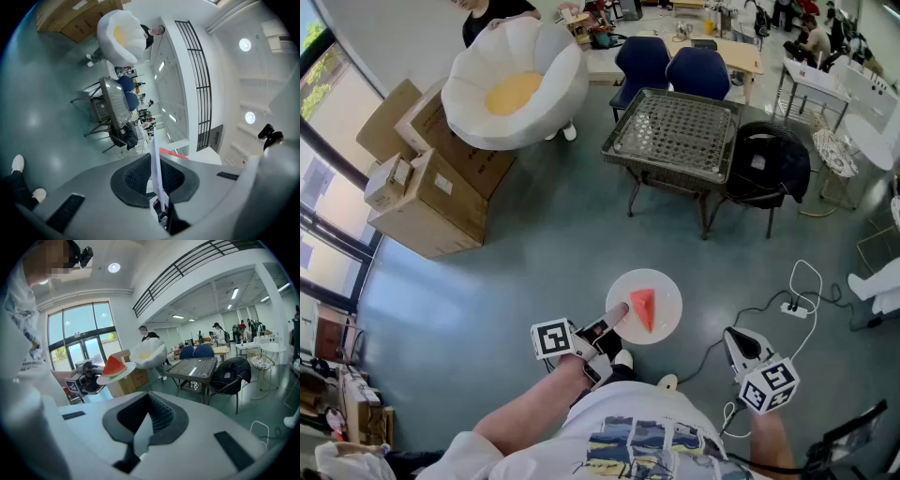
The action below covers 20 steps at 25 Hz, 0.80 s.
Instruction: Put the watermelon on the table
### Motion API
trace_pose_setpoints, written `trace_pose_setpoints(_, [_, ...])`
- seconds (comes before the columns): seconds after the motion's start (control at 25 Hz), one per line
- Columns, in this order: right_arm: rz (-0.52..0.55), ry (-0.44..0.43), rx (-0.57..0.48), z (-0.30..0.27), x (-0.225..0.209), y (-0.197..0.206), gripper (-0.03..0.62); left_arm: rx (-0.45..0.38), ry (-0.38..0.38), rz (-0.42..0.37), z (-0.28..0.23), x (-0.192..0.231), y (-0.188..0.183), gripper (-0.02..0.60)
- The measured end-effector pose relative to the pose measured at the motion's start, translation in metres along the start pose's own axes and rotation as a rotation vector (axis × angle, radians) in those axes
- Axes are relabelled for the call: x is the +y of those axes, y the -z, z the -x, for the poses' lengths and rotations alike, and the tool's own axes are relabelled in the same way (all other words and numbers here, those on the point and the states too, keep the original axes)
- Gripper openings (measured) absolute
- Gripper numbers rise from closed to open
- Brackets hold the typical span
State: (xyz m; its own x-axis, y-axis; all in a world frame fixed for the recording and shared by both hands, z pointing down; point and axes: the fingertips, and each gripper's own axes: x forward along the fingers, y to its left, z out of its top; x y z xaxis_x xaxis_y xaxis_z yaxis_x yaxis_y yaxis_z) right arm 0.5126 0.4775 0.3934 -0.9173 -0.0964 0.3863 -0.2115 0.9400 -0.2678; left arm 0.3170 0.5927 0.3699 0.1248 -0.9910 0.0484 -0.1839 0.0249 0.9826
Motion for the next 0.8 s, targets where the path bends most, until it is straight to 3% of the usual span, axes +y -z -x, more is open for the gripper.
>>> trace_pose_setpoints(0.6, [0.141, 0.014, 0.019, -0.133, 0.081, -0.054, 0.014, -0.027, -0.008, -0.001, 0.062, 0.029, -0.12, 0.028])
trace_pose_setpoints(0.8, [0.158, 0.004, -0.003, -0.191, 0.105, -0.071, 0.048, -0.023, -0.034, -0.004, 0.073, 0.052, -0.164, 0.028])
